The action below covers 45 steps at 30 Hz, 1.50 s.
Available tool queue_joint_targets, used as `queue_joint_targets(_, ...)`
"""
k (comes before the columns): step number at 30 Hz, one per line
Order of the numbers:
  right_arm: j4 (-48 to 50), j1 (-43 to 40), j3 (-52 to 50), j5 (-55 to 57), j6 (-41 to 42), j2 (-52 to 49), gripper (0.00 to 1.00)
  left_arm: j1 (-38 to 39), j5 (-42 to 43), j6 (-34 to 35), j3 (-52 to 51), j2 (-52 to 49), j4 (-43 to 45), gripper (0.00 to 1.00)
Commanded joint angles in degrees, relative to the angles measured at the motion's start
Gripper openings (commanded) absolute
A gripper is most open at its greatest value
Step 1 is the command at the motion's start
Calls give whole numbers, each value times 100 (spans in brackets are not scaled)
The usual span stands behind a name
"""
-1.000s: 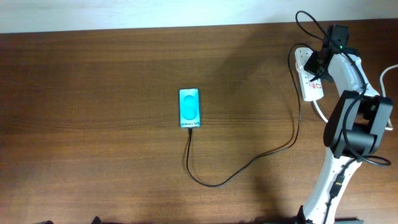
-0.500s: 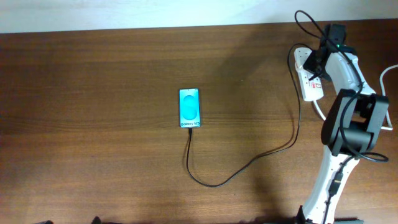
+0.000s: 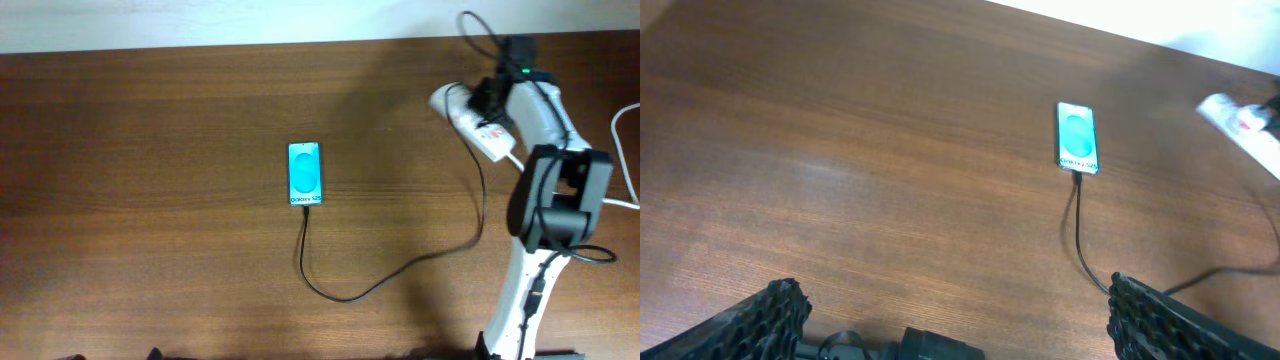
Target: Plug charger to phone and switch on socket
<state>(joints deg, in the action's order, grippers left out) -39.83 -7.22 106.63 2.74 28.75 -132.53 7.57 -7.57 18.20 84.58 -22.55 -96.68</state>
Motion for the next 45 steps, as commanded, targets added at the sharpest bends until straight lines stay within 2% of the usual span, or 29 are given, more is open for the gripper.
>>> queue_joint_targets(1, -74, 415, -44, -509, 70, 525, 4, 2, -66, 81, -22, 13, -2, 99)
queue_joint_targets(9, -496, -17, -24, -229, 70, 592, 4, 2, -66, 81, -22, 13, -2, 99)
queue_joint_targets(13, -680, -149, 13, -1172, -455, 592, 4, 2, -66, 81, -22, 13, -2, 99)
queue_joint_targets(27, -1215, -153, 96, -1200, -380, 859, 4, 2, -66, 83, -22, 13, -2, 99)
queue_joint_targets(35, -2111, -153, 1305, -835, -382, 866, 4, 2, -66, 83, -22, 13, -2, 99)
queue_joint_targets(45, -1939, -153, 1191, -811, -1029, 654, 4, 2, -66, 83, -22, 13, 0, 100)
